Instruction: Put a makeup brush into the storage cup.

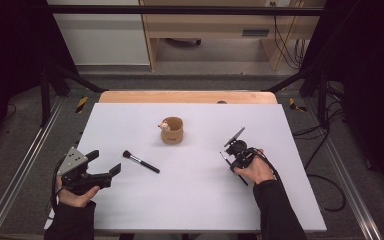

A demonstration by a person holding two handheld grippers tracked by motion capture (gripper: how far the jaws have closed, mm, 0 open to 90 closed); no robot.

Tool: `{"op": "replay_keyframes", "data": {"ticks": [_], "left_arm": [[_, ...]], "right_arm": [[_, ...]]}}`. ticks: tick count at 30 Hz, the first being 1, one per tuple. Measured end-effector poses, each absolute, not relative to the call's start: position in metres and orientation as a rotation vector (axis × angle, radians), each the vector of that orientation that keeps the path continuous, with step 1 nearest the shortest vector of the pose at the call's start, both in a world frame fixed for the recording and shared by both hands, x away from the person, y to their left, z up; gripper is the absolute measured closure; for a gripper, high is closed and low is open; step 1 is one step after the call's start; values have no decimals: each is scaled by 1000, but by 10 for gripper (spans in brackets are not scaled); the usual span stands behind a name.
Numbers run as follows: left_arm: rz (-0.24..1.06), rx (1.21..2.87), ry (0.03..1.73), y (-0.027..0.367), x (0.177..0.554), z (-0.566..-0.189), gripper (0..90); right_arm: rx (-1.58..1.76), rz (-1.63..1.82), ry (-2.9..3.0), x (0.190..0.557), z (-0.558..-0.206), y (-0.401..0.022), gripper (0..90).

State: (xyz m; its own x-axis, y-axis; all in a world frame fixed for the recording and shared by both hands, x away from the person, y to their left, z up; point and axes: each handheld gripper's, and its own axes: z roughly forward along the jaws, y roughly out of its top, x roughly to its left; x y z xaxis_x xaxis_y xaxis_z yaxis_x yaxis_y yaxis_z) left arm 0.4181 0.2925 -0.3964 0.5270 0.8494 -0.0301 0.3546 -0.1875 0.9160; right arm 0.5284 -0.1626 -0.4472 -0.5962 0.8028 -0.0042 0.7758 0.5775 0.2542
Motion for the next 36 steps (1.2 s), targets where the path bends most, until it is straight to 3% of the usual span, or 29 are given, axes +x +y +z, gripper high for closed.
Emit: {"op": "replay_keyframes", "data": {"ticks": [6,18,36], "left_arm": [[621,1769,1009,293,418,-396,77],[619,1768,1009,292,418,-396,77],[611,1771,1002,286,418,-396,77]], "right_arm": [[1360,345,2693,529,-447,-163,855],[1353,361,2689,527,-445,-163,859],[1264,735,2613,499,-408,-169,860]]}}
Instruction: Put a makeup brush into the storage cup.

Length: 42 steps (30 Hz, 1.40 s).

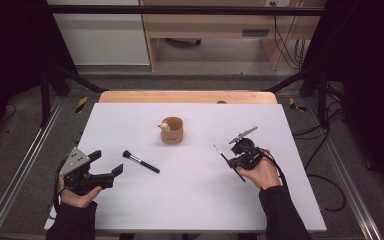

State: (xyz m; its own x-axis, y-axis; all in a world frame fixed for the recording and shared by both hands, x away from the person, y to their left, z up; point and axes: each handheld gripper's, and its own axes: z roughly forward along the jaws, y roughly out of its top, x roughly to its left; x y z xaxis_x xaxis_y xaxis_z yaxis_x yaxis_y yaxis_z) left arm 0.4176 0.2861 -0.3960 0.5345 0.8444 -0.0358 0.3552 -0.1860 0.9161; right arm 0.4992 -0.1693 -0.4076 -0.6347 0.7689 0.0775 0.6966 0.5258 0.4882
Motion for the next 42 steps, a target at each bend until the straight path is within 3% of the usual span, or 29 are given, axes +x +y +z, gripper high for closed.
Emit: {"op": "replay_keyframes", "data": {"ticks": [18,42], "left_arm": [[573,1779,979,268,416,-394,79],[542,1756,971,238,415,-393,79]], "right_arm": [[1134,1192,2460,470,-397,-171,859],[1038,1459,2299,452,-408,-166,860]]}}
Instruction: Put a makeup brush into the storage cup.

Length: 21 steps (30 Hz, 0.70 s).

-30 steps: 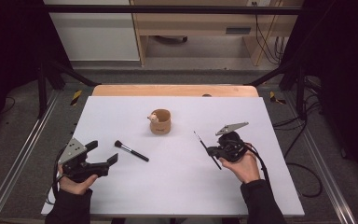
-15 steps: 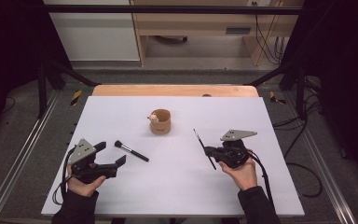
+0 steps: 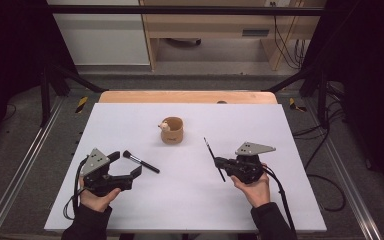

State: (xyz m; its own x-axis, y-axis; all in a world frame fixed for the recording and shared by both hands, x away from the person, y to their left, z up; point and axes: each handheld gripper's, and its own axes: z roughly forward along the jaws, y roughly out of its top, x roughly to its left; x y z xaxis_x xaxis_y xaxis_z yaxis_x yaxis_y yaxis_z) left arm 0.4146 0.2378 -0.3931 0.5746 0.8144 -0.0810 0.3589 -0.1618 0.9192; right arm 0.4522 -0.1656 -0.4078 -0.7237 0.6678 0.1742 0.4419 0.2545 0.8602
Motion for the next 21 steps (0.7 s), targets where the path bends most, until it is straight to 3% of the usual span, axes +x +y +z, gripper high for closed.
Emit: {"op": "replay_keyframes", "data": {"ticks": [21], "left_arm": [[511,1758,904,194,421,-382,80]], "right_arm": [[992,1572,2279,447,-408,-149,859]]}}
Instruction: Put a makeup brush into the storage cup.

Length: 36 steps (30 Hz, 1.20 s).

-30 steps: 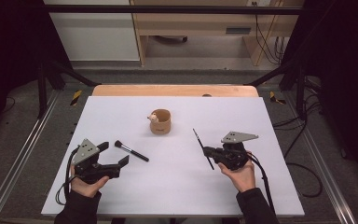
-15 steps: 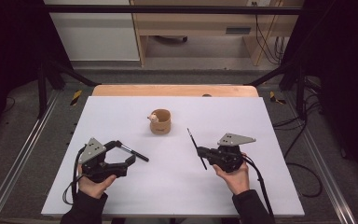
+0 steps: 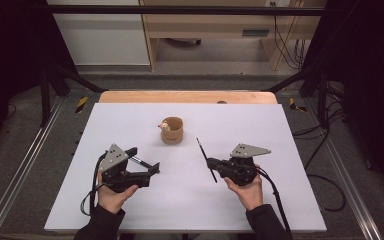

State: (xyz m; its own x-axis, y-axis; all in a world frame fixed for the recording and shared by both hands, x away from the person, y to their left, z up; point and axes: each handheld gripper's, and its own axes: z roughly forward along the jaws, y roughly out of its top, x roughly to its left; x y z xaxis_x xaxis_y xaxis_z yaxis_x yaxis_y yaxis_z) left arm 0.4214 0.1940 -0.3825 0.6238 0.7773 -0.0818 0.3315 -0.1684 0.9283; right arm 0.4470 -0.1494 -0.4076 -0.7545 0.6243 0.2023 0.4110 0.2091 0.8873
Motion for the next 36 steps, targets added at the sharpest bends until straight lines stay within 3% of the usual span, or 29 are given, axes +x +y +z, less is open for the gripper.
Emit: {"op": "replay_keyframes", "data": {"ticks": [36], "left_arm": [[406,1669,852,148,434,-371,98]], "right_arm": [[952,1660,2247,440,-405,-141,859]]}}
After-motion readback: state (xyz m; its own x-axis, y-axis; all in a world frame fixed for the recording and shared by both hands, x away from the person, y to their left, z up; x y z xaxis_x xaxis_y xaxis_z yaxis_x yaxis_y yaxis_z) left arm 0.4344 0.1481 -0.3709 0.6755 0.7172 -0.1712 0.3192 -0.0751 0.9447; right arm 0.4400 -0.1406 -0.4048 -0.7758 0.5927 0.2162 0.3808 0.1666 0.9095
